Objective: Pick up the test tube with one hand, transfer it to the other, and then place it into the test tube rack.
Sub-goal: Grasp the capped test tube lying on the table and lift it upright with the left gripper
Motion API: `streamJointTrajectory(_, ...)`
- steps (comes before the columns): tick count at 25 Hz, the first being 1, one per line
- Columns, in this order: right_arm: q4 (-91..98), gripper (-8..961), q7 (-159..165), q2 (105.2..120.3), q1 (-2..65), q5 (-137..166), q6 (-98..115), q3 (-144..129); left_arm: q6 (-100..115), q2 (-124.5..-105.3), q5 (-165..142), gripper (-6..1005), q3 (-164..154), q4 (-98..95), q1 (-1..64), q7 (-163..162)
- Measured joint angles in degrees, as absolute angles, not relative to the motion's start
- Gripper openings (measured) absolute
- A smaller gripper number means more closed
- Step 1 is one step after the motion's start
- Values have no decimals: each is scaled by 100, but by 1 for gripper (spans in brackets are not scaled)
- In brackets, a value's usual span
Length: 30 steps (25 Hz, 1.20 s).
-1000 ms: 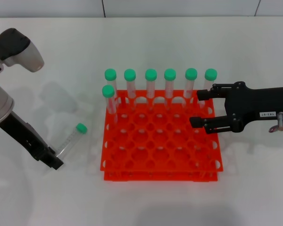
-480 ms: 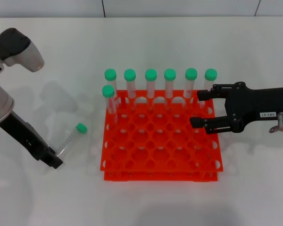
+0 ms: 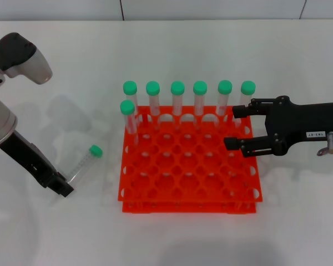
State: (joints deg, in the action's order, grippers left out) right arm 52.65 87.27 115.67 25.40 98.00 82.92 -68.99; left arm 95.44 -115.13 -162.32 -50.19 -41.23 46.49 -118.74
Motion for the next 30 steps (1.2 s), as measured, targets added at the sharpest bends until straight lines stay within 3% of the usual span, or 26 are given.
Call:
streamJointTrajectory(21,5273,763,8727,11566,2540,9799,8279,-6899,9545,-11513,-16234,293,-5024,-4122,4648,-11898)
streamJointTrajectory(30,5284,762,8721,11566,2540,9799,8258,-6899,9545,-11504,-16234,197,-5028,-4122,4648,-11943)
